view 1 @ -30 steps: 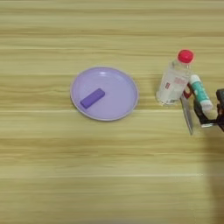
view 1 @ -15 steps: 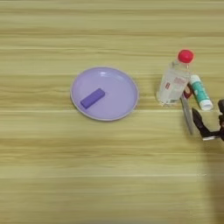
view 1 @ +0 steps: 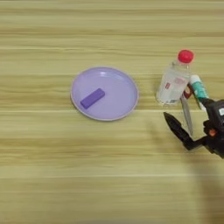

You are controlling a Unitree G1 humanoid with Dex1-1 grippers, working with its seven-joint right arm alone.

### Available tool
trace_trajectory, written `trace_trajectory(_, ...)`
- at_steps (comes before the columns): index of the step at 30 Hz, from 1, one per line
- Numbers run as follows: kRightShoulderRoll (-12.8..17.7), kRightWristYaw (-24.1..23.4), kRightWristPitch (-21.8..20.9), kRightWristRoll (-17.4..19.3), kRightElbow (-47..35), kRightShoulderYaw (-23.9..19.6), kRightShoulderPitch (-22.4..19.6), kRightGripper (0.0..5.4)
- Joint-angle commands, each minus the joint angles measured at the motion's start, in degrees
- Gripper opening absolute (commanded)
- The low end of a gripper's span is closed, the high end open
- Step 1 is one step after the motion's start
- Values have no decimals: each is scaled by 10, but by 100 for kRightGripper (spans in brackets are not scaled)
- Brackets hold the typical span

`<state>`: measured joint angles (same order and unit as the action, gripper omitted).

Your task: Move the objects on the table

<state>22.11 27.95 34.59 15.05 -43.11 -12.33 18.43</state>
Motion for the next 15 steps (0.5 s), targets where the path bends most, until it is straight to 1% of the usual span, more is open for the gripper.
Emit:
trace_trajectory(1, 16, 0, -8, 8, -34, 21, -24, 538)
trace_trajectory(4, 15, -4, 1, 5, -43, 48, -44, 538)
trace_trajectory(7, 15, -12, 8, -9, -38, 79, -68, 538)
trace_trajectory(11, 17, -32, 22, -44, -22, 123, -112, 538)
trace_trajectory(15, 10, -48, 30, -79, 0, 170, -155, 538)
